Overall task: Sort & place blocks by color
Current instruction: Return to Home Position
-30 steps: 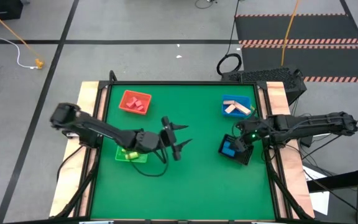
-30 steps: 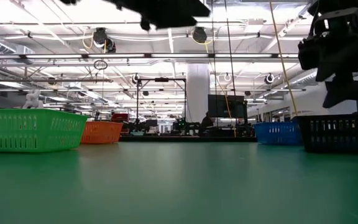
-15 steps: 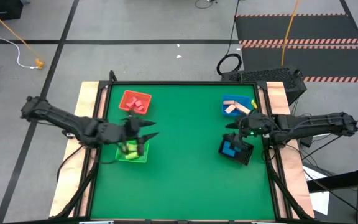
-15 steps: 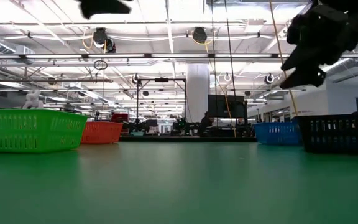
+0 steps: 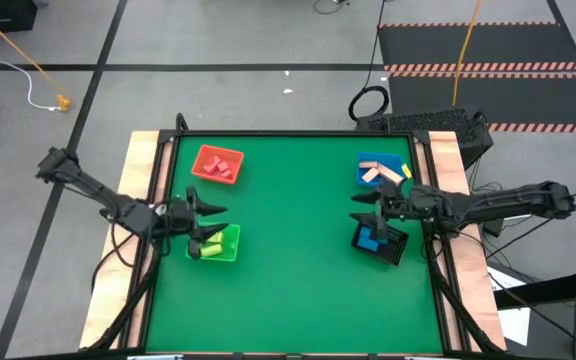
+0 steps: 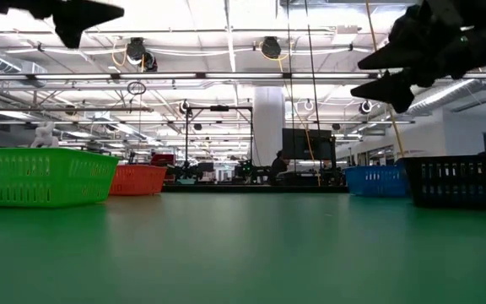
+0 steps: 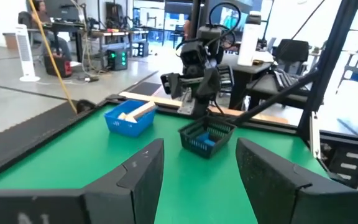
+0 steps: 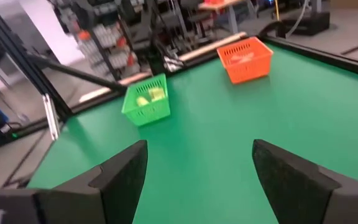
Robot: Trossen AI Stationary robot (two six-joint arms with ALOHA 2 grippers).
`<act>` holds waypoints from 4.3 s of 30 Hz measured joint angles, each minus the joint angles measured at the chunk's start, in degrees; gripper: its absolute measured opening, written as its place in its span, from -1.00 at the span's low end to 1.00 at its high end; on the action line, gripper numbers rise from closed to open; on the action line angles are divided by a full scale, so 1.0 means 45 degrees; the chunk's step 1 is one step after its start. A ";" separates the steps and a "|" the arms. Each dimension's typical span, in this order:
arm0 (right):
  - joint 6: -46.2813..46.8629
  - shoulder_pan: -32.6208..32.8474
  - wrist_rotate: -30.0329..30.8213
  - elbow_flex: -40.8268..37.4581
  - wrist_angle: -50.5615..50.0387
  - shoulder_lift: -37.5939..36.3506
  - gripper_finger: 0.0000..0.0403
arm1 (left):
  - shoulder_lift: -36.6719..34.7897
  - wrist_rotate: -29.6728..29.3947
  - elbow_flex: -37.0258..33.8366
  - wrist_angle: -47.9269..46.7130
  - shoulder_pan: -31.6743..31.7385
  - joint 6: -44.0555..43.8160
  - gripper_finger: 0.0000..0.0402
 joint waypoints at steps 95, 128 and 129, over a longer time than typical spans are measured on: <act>-0.0622 0.0005 0.0006 -0.3185 0.4818 -0.0004 0.40 | 0.0384 -0.0005 -0.4604 0.5198 -0.0096 0.0295 -0.01; -0.0627 0.0005 0.0006 -0.3185 0.4814 -0.0004 0.40 | 0.0382 -0.0007 -0.4604 0.5198 -0.0098 0.0300 -0.01; -0.0626 0.0005 0.0005 -0.3184 0.4813 -0.0001 0.40 | 0.0383 -0.0010 -0.4604 0.5198 -0.0096 0.0296 -0.01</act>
